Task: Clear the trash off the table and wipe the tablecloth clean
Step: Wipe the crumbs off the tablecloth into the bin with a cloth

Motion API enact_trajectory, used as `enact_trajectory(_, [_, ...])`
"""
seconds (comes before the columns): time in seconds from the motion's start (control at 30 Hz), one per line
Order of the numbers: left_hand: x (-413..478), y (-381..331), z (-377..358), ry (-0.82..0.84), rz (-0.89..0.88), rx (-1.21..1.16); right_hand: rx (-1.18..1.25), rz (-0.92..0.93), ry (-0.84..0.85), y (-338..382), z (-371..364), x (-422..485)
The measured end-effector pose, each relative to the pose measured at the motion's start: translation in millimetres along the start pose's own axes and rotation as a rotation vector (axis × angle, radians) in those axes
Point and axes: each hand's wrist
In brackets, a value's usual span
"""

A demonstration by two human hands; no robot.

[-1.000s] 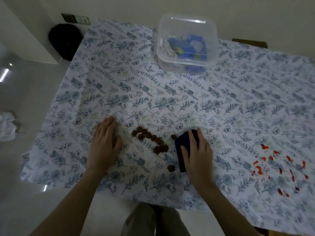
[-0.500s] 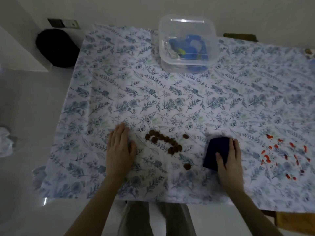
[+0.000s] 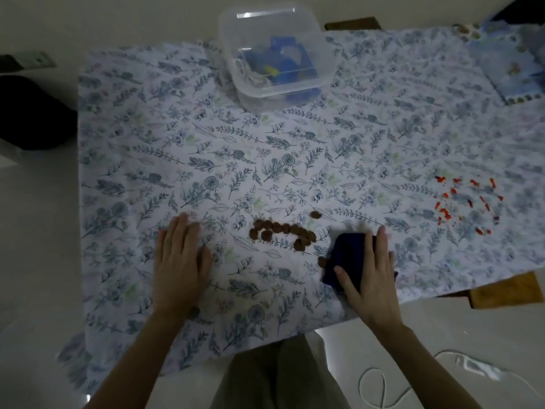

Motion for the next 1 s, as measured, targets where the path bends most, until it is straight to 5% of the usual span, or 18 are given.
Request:
enact_trajectory(0.27, [0.2, 0.7, 3.1, 0.012, 0.002, -0.021, 0.035, -0.087, -0.037, 18.1, -11.4, 32.4])
enact_trajectory(0.6, [0.4, 4.4, 1.3, -0.009, 0.033, -0.091, 0.027, 0.242, 0.09, 62.5, -26.9, 86.8])
enact_trajectory(0.8, [-41.8, 35.1, 12.1, -0.134, 0.362, -0.085, -0.008, 0.429, 0.143, 115.8, -45.7, 113.0])
enact_trajectory(1.0, [-60.7, 44.1, 11.1, -0.117, 0.424, -0.014, 0.032, 0.641, 0.205, 149.0, -58.8, 133.3])
Point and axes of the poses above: each hand's wrist, its own x-axis towards the middle knuckle, its own z-axis out of the back of the hand, y = z × x, and after that the axes turned 10 degrees about z, right-handed
